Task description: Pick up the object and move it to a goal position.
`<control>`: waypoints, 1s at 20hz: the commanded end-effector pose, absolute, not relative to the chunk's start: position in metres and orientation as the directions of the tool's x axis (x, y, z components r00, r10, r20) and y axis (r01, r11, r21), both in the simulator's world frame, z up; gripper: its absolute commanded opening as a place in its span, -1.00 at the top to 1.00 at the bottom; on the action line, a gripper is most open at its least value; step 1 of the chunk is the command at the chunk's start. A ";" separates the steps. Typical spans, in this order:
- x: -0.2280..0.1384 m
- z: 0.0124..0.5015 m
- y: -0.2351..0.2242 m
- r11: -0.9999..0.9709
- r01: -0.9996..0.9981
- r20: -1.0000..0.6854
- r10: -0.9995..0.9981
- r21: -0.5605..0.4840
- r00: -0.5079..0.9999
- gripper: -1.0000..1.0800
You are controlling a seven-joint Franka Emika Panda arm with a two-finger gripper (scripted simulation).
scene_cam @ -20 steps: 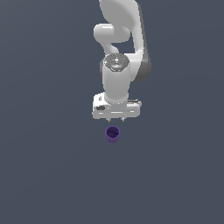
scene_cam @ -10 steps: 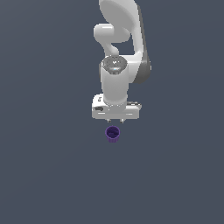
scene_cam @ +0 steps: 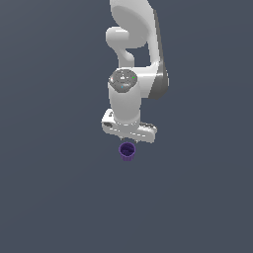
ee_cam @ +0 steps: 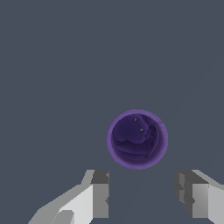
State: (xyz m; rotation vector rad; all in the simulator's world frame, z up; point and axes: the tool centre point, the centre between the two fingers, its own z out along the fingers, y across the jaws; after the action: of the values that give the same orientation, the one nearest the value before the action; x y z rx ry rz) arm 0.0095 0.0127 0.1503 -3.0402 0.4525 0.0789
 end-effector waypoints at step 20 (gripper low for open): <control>0.033 0.121 0.005 -0.534 -0.845 -0.217 -0.822 -0.029 0.527 -0.23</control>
State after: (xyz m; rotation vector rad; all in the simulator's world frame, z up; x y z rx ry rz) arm 0.0312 0.0056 0.1229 -2.6690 1.3778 0.2525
